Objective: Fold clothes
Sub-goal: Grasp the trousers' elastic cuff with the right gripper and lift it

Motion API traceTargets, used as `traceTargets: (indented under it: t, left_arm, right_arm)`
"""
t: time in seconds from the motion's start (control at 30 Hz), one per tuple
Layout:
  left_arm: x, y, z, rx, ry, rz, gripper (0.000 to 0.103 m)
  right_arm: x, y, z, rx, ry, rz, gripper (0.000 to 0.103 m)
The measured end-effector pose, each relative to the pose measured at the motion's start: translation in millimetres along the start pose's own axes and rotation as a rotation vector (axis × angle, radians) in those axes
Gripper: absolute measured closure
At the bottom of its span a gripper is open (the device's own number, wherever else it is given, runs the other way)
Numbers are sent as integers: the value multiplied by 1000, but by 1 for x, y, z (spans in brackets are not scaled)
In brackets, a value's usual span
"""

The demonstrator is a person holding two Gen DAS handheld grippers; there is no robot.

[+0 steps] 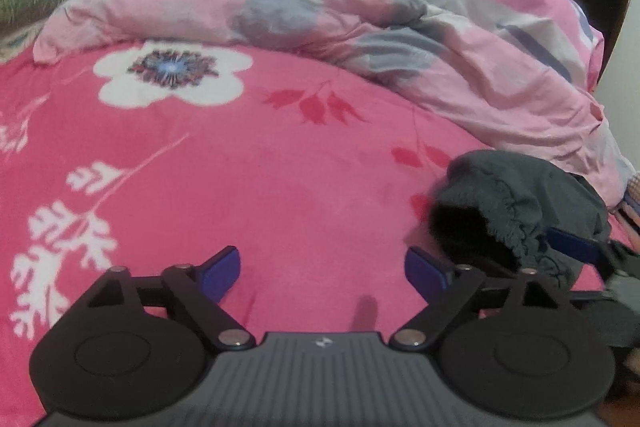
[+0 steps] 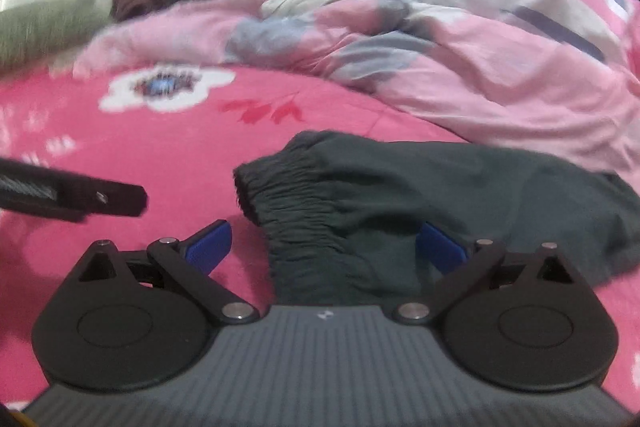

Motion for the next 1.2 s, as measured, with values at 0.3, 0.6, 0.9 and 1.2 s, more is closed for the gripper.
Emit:
traceTargets:
  t: [0.3, 0.6, 0.9, 1.2]
  left_arm:
    - [-13, 23, -11, -81, -6, 85, 26]
    - [-36, 86, -47, -188, 30, 285, 26]
    - [-49, 115, -108, -454, 74, 304, 20]
    - [-47, 103, -135, -458, 156, 368, 12]
  right_arm:
    - [-17, 37, -26, 10, 40, 206, 83]
    - [-41, 86, -123, 97, 159, 525, 92]
    - [17, 68, -213, 397, 301, 492, 93]
    - [60, 91, -205, 629, 290, 681, 94]
Point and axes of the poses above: each gripper's, at about its wrist camera, not at the fingertips, and z roughly the way its jaws point, y to its right, x to its top, the point moved 4 cm from there along z, roughly the way its jaws point, and after that the axes turned 4 degrees about z, right-handed, at the moved point
